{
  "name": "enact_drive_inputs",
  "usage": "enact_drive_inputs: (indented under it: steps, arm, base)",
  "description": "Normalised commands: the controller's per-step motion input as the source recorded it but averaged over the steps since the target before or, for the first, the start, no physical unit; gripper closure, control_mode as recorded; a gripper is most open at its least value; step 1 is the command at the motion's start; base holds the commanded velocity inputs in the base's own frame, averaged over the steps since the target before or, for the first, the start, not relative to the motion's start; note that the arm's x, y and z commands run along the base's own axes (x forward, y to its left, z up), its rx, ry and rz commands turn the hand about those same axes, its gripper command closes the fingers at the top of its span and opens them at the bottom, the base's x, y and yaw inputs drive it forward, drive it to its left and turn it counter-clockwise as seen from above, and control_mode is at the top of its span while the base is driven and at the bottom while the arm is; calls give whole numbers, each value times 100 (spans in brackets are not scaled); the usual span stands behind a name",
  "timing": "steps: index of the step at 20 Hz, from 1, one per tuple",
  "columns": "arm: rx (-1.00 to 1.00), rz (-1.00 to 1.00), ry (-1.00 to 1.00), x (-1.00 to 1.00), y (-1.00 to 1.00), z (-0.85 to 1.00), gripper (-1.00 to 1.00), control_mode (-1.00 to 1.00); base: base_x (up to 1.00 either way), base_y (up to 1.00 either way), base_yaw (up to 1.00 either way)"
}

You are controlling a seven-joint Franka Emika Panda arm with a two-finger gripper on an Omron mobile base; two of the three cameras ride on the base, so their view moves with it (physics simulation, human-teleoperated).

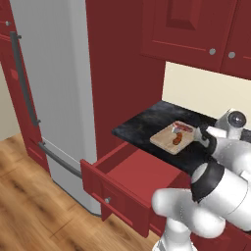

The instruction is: Pick up the knife from the drawer and place it on the cutting board. Then place the meat from the plate to the cutting board.

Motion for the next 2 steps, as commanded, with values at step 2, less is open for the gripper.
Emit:
enact_drive_inputs:
  steps: [2]
  arm:
    - [0,-11,-3,-35,7,66,-100,-100]
  base:
    - [0,0,0]
